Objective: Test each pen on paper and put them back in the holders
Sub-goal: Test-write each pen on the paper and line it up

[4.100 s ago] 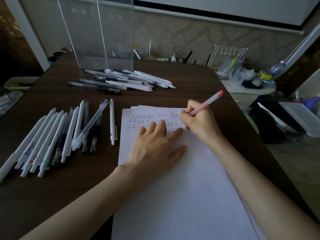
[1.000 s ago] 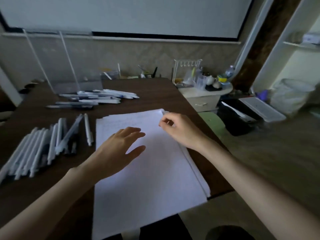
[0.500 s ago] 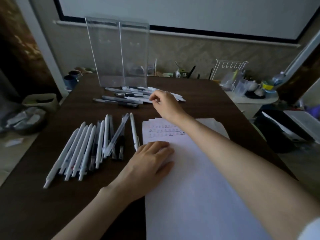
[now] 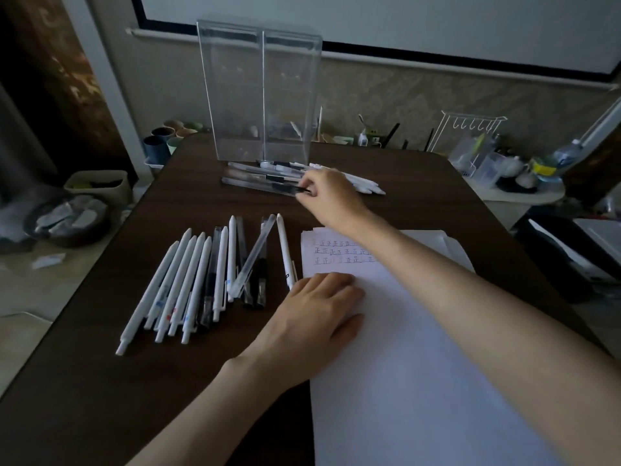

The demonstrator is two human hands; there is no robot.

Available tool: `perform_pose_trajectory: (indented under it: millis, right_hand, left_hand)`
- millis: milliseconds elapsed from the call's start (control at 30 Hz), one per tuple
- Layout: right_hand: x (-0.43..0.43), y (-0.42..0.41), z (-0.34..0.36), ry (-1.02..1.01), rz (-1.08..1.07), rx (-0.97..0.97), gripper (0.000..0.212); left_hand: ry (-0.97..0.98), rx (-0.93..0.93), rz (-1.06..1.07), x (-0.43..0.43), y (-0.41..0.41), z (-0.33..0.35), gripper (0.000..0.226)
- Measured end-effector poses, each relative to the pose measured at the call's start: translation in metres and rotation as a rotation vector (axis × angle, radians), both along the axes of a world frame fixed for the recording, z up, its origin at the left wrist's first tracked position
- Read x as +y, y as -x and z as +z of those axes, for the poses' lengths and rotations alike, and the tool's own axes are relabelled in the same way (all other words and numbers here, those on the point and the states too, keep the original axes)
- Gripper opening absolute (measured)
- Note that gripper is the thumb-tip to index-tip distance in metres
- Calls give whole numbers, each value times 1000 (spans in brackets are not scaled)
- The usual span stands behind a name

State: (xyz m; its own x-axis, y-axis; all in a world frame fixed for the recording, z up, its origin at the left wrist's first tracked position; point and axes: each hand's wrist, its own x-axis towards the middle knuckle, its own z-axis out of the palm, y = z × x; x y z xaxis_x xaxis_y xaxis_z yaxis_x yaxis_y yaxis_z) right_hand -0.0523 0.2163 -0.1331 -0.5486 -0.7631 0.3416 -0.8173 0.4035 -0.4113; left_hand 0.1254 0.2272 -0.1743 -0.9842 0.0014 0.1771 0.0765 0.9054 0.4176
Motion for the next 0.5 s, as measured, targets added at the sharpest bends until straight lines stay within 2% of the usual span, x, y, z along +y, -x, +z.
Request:
perform_pose_trajectory:
  millis: [133,300,367,433,500]
  right_hand:
    - [73,2,14,20,-54,-214,10]
    - [157,3,17,-204,-113,-330,8]
    - [173,2,15,-298,-116,-333,13]
    - [174,1,12,-279,-141,-325,21]
    - [163,-3,7,-277,-168,-225,23]
  left_hand:
    - [1,0,8,-1,1,-2,48]
    - [14,20,6,-1,1,-2,53]
    - [17,5,4,-1,1,-2,53]
    - [19,3,5,-2,1,-2,56]
    - [9,2,11,-3,1,-2,57]
